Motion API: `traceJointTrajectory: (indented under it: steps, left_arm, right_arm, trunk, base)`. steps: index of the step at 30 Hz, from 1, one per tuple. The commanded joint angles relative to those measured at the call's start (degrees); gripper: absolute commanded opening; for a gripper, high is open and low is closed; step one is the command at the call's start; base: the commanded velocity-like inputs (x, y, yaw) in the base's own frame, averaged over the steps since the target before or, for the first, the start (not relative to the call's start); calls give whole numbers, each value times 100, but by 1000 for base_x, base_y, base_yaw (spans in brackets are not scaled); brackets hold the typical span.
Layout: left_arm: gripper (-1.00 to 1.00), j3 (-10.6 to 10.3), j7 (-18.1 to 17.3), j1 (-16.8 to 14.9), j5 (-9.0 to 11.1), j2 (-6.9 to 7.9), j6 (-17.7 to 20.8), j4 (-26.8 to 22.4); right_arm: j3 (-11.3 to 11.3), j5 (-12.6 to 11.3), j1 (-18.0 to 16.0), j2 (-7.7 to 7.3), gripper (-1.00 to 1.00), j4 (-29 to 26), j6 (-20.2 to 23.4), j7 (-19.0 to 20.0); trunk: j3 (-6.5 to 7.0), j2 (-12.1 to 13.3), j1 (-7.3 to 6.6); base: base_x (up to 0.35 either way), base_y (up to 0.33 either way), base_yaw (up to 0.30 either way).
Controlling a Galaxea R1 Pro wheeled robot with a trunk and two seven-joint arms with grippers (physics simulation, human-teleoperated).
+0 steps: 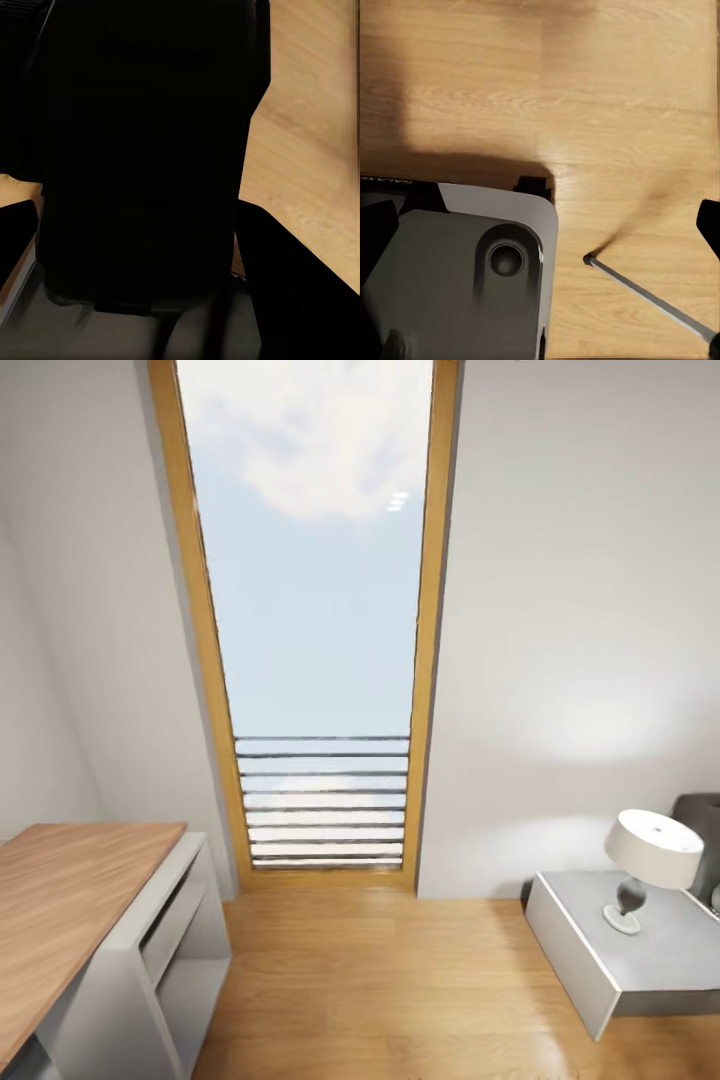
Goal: Attach the digital camera to the camera tripod in the bedroom.
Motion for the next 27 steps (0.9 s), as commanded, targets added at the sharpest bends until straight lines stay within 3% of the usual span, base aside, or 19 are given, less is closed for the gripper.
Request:
traceJointTrajectory:
  steps: [1, 10, 27]
  left_arm:
    - [-100, -46, -26, -4, 50, -1, -18, 8]
    - [-100, -46, -26, -4, 48, -1, -19, 5]
    - [-100, -46, -26, -4, 48, -1, -17, 6]
  right_arm:
    - [-49, 53, -10, -2, 100, 17, -13, 12]
    - [-50, 52, -10, -3, 100, 17, -9, 12]
    - [-50, 53, -10, -3, 100, 17, -8, 12]
  trunk:
    - [-9, -7, 1]
    - [-9, -7, 1]
    - [-9, -7, 1]
  base:
    - [5, 0, -280]
    - [46, 5, -282]
    - [298, 84, -283]
